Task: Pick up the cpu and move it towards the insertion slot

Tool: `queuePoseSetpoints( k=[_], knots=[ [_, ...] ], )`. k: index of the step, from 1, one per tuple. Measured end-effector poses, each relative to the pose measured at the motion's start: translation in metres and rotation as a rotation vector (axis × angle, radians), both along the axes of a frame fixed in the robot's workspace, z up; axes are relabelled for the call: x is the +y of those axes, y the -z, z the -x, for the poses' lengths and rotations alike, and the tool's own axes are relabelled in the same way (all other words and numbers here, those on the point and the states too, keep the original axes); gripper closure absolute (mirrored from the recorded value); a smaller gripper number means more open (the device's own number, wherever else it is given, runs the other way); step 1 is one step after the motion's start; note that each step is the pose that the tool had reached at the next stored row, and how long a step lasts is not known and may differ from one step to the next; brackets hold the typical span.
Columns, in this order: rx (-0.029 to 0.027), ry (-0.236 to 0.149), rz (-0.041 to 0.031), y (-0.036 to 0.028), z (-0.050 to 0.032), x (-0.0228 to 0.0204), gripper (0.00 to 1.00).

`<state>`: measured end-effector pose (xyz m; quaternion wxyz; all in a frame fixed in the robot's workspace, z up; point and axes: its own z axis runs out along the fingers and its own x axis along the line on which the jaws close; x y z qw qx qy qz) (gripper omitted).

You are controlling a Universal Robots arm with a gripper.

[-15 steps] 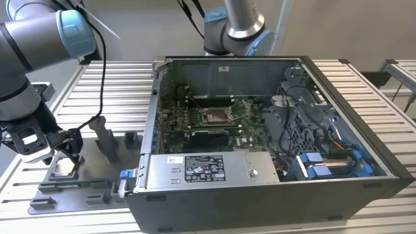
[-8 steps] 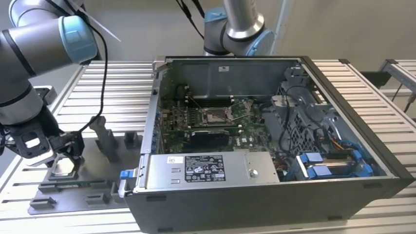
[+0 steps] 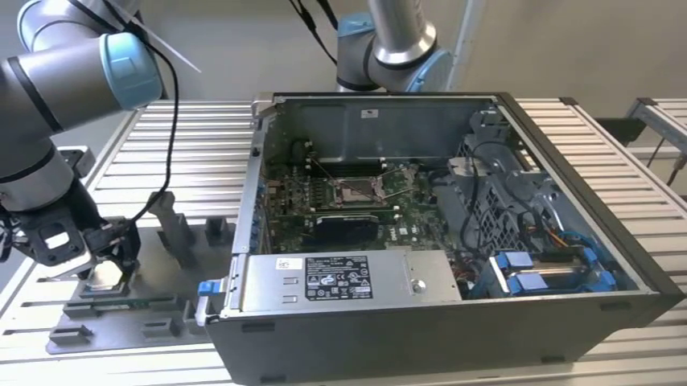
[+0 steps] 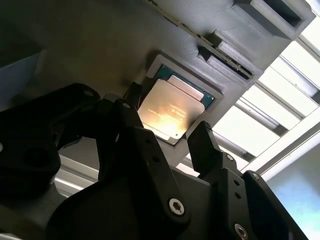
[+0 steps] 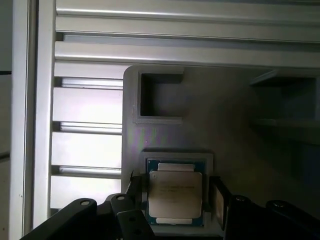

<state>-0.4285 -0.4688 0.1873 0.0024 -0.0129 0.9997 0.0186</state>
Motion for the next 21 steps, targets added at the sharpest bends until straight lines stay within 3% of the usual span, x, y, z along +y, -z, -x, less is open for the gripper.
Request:
queuePoseSetpoints(
  k=[13, 14, 21],
  knots=[
    [-0.0002, -0.001, -0.0001, 0.0024, 0.0, -0.0009, 0.0],
    [-0.0002, -0.001, -0.0002, 0.0024, 0.0, -0.0009, 1.0],
    [-0.0002, -0.001, -0.0002, 0.0021, 0.0, -0.0009, 1.0]
  ],
)
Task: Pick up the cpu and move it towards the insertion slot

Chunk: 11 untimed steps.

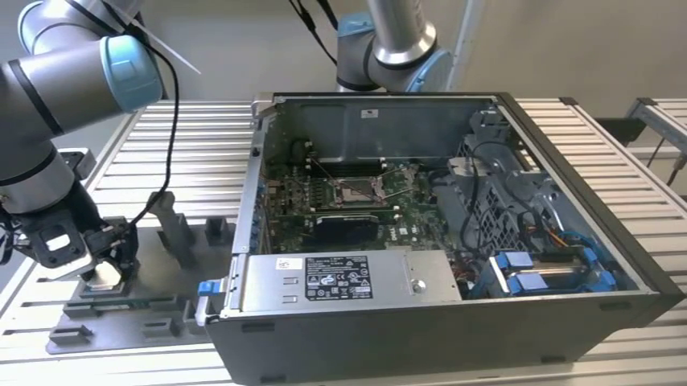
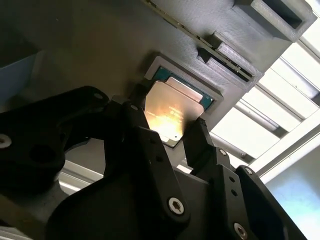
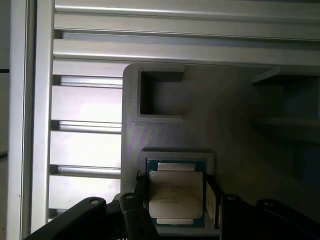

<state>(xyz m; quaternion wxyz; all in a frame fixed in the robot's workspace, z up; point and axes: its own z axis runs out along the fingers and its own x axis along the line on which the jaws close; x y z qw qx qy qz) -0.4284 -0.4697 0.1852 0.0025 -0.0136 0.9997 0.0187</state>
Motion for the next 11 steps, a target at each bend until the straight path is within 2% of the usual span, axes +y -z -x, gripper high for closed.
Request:
queuePoseSetpoints(
  k=[2, 11],
  knots=[
    [0.0004, 0.002, -0.0001, -0.0058, 0.0, 0.0, 1.0],
    [0.0032, 0.004, 0.0, -0.0448, -0.0002, 0.0, 1.0]
  ],
)
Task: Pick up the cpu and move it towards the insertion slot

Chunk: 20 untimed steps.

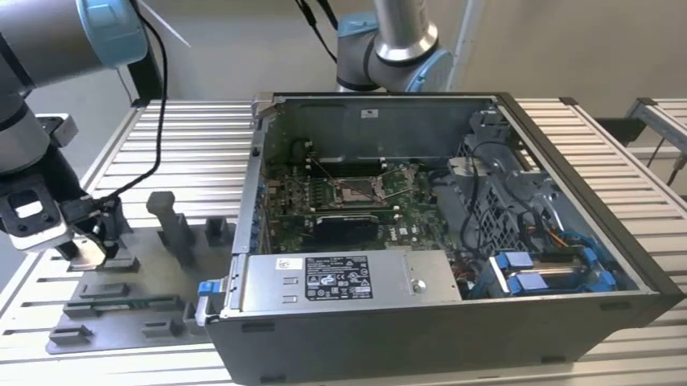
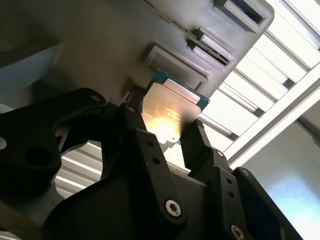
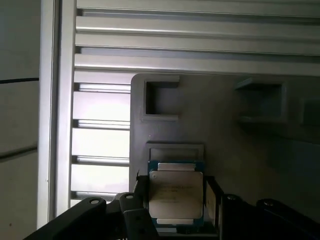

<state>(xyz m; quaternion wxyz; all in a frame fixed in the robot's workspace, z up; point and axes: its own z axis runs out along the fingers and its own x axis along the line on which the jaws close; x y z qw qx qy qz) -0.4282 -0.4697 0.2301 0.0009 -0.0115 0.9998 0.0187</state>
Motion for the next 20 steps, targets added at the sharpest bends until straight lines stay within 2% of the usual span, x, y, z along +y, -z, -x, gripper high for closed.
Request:
queuePoseSetpoints(
  k=[4, 20],
  knots=[
    [0.001, 0.0, 0.0, -0.0164, 0.0, 0.0, 1.0],
    [0.0013, 0.0, 0.0, -0.0892, 0.0, 0.0, 1.0]
  ],
)
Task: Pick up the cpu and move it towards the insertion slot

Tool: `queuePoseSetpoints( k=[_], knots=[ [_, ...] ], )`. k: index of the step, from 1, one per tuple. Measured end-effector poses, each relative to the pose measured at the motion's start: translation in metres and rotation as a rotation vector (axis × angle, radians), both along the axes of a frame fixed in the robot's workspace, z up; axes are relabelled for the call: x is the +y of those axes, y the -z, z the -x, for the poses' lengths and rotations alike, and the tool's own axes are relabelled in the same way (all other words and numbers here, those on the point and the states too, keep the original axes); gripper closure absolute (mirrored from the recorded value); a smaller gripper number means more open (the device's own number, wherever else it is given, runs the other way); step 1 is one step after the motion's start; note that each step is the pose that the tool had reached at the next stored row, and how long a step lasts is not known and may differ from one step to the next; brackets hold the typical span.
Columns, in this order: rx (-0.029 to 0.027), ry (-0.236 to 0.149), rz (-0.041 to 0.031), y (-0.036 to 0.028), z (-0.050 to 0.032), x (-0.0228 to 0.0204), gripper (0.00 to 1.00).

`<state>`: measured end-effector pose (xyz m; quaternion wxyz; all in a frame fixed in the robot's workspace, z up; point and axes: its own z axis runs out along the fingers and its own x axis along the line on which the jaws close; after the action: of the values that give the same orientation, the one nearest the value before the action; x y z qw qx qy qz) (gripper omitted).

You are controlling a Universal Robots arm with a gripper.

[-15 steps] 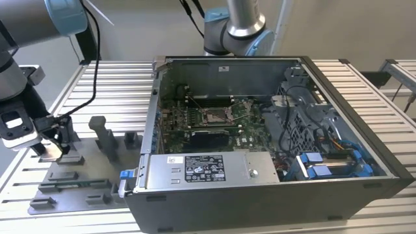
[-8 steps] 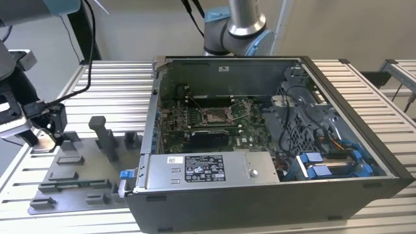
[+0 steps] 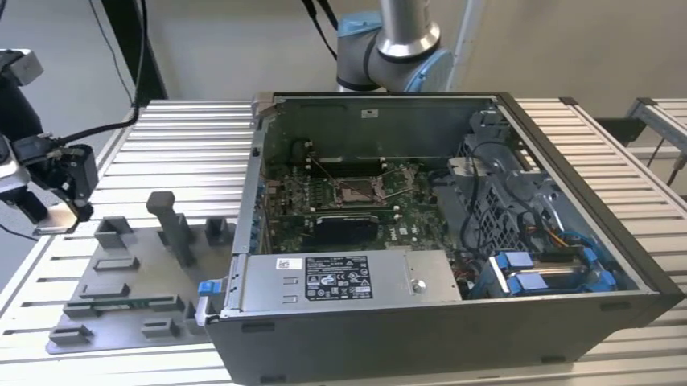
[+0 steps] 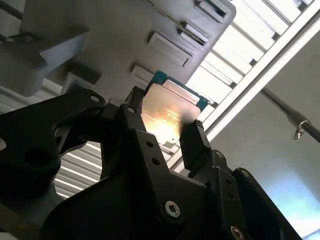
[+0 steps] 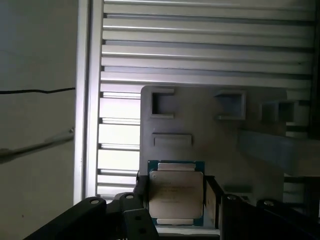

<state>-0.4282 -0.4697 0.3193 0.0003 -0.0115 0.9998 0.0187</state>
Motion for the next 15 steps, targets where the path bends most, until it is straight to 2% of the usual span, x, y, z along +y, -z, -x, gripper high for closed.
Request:
queuePoseSetpoints(
  k=[15],
  knots=[
    [0.0001, 0.0, 0.0001, -0.0681, 0.0, 0.0, 1.0]
  ],
)
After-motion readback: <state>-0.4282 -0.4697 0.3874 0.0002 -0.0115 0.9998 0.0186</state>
